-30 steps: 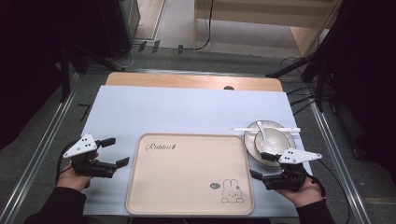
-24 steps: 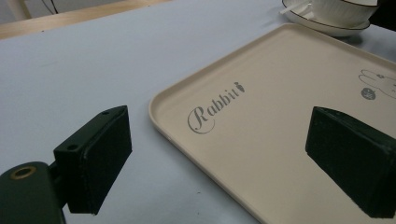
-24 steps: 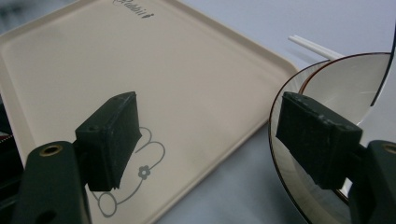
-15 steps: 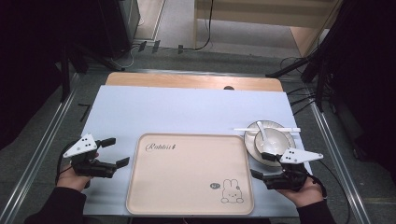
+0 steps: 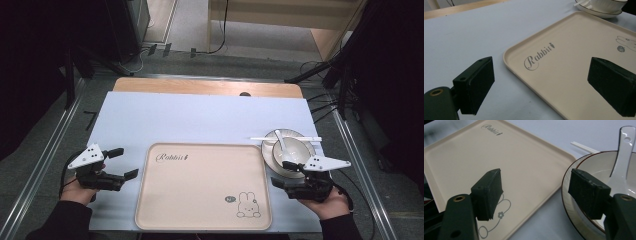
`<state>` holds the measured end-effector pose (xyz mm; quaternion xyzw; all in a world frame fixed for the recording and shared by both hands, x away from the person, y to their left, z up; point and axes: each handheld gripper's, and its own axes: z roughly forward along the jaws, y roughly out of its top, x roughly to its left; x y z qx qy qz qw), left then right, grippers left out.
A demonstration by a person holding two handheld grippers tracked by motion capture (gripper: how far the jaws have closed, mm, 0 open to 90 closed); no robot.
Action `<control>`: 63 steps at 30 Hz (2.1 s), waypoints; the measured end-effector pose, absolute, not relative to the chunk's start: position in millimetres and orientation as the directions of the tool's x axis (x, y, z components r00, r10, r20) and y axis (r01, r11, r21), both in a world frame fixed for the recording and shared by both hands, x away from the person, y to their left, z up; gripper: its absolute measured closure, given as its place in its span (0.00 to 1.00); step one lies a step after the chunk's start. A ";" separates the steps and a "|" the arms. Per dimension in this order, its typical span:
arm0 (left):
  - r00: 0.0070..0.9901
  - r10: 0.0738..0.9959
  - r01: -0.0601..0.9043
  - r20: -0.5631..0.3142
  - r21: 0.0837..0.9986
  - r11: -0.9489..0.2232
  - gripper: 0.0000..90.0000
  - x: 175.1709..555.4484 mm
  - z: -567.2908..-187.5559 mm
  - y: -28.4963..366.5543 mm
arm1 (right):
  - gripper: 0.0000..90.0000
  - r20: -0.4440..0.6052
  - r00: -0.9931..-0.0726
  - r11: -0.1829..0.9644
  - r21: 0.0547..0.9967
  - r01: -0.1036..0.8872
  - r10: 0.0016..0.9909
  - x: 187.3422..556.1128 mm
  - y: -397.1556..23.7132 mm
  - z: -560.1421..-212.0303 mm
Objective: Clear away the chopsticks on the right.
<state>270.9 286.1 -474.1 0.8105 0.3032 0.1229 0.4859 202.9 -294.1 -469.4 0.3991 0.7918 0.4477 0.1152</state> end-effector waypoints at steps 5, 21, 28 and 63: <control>0.782 0.616 0.375 -0.096 0.862 -0.341 0.09 270.3 -473.9 286.6 | 0.33 0.168 -0.631 0.263 0.806 0.531 0.757 207.5 -301.0 -460.9; 0.772 0.630 0.379 -0.089 0.860 -0.342 0.08 269.6 -473.7 288.0 | 0.38 0.155 -0.526 0.197 0.810 0.552 0.837 236.2 -332.5 -440.1; 0.767 0.635 0.385 -0.091 0.857 -0.342 0.08 268.2 -474.0 289.6 | 0.41 0.152 -0.475 0.164 0.813 0.559 0.867 251.5 -352.3 -440.6; 0.761 0.643 0.405 -0.090 0.840 -0.362 0.09 264.5 -477.3 292.9 | 1.00 0.175 -0.252 0.054 0.711 0.701 0.952 329.3 -399.0 -515.0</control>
